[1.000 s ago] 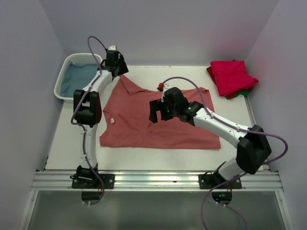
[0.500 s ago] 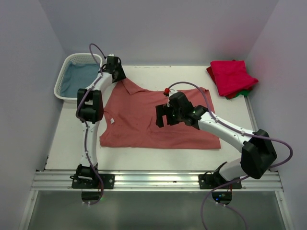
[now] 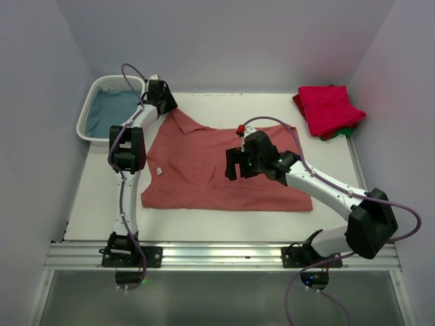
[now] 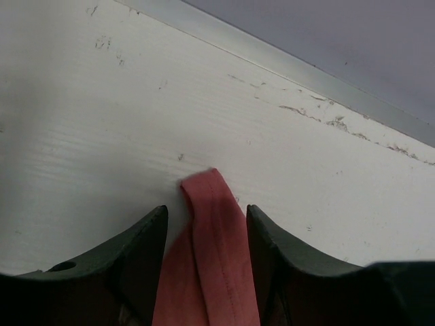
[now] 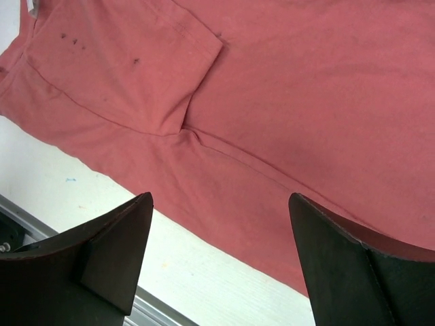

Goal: Fold and stack the t-shirts
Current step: Fold the tshirt

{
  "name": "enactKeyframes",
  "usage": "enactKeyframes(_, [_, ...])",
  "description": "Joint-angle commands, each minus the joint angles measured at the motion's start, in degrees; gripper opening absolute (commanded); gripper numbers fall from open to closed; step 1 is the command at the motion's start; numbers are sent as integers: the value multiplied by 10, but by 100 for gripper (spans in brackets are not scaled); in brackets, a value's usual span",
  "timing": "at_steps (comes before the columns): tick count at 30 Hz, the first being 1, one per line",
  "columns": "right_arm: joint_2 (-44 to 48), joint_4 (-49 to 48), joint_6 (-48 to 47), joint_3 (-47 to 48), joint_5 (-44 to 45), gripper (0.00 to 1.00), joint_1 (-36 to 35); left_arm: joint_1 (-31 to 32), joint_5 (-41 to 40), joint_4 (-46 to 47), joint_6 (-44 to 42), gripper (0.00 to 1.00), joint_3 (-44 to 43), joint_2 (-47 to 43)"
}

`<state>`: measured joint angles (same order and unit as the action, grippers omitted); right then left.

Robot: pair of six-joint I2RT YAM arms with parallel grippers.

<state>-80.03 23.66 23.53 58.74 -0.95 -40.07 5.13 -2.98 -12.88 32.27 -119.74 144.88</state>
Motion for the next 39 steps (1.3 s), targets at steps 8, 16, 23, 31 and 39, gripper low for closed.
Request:
enactKeyframes(8, [22,5,6,-6,5,52,10,-9,47,22,39,32,5,39])
enactKeyframes(16, [16,5,10,-5,22,0,16,-10,33,37,21,0,35,-4])
enactKeyframes(23, [15,4,9,-3,31,0,20,-10,32,36,15,0,33,-68])
enactKeyframes(31, [2,-5,3,0,31,0,24,-10,12,-1,0,0,28,-116])
enactKeyframes(39, [-36,-19,6,15,13,0,29,-10,9,-33,-10,1,28,-142])
